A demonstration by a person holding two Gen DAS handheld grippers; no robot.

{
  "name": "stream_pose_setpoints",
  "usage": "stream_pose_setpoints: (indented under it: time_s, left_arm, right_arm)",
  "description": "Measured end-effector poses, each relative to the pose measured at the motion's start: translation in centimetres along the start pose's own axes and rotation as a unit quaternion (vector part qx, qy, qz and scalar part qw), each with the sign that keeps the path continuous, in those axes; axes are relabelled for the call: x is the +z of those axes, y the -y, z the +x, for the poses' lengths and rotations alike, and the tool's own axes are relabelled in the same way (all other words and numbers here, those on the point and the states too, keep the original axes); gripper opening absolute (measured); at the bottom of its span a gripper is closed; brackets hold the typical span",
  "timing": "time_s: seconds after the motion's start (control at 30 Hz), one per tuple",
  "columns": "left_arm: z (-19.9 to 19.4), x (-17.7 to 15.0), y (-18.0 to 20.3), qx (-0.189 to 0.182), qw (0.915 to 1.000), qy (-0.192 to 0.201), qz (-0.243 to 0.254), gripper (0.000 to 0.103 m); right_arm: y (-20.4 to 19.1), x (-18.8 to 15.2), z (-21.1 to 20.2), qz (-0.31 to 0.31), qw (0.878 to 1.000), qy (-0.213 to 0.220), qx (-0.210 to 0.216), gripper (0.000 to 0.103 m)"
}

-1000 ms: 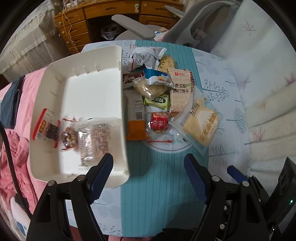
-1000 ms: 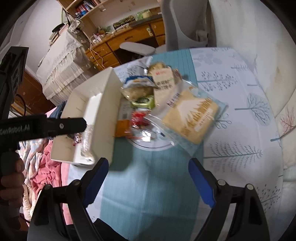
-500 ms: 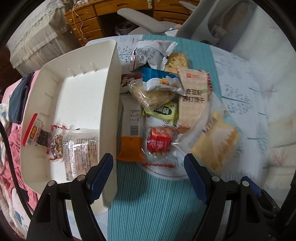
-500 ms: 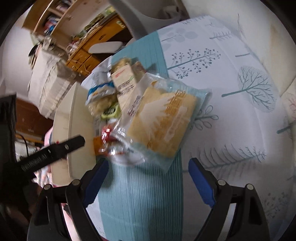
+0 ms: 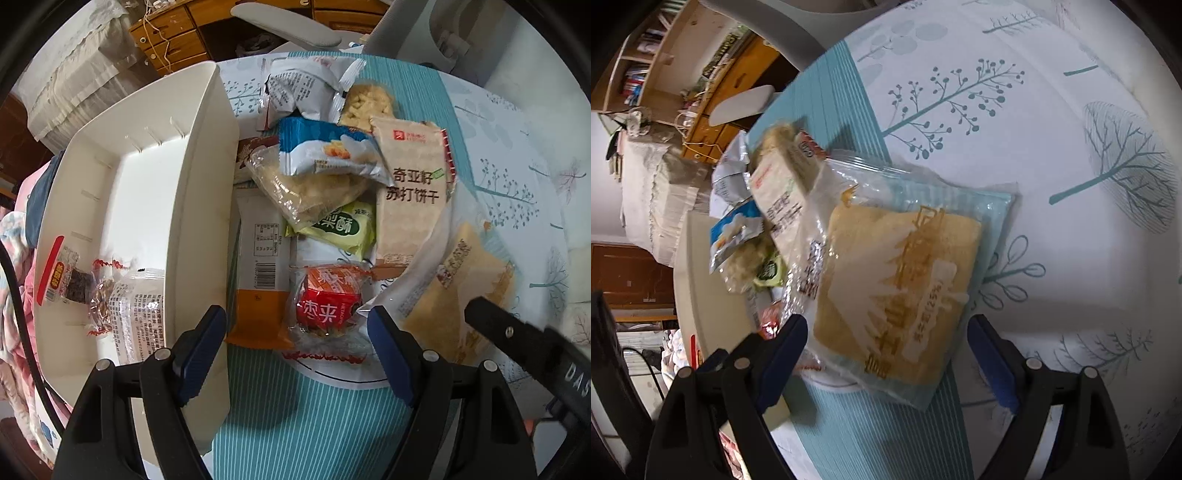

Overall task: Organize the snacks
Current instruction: 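Move both open tools back over the snack pile, then grasp the red-wrapped cake with the left tool while the right tool grasps the yellow bread bag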

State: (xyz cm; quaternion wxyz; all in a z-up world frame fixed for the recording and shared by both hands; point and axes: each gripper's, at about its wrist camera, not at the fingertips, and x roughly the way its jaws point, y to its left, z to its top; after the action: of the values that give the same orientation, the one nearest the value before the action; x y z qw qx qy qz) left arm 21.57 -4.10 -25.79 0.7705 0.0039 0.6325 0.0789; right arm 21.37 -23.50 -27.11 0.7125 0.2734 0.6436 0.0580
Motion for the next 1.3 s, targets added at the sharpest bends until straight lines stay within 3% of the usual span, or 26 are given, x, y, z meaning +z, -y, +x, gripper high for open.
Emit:
stream_pose_setpoints:
  time_s: [0.27, 0.73, 0.87, 0.97, 1.23, 1.3]
  left_arm:
    - [1.5, 0.2, -0.3, 0.003, 1.0, 0.003, 0.0, 0.078]
    - [2.2, 1.2, 1.6, 0.024, 0.9993, 0.02, 0.022, 0.078]
    - [2.3, 1.5, 2.0, 0.026, 0.9994, 0.013, 0.018, 0.078]
    - [2.5, 1.9, 2.3, 0.024, 0.9997, 0.003, 0.01, 0.078]
    - [3.2, 2.8, 2.7, 0.044, 0.9989, -0.017, 0.009, 0.078]
    - [3.6, 2.9, 3.2, 0.028, 0.9992, -0.026, 0.007, 0.07]
  right_arm:
    - [-1.2, 1.2, 1.7, 0.003, 0.999, -0.027, -0.02, 0.103]
    - [-2.9, 3.8, 4.0, 0.082, 0.986, -0.074, -0.124, 0.103]
    - [-3.1, 4.0, 4.2, 0.088, 0.985, -0.071, -0.134, 0.102]
    - [-3.3, 4.0, 4.1, 0.087, 0.983, -0.074, -0.145, 0.095]
    - [-1.7, 3.5, 3.0, 0.09, 0.984, -0.082, -0.131, 0.091]
    - [-1.0, 3.5, 2.8, 0.094, 0.984, -0.084, -0.128, 0.091]
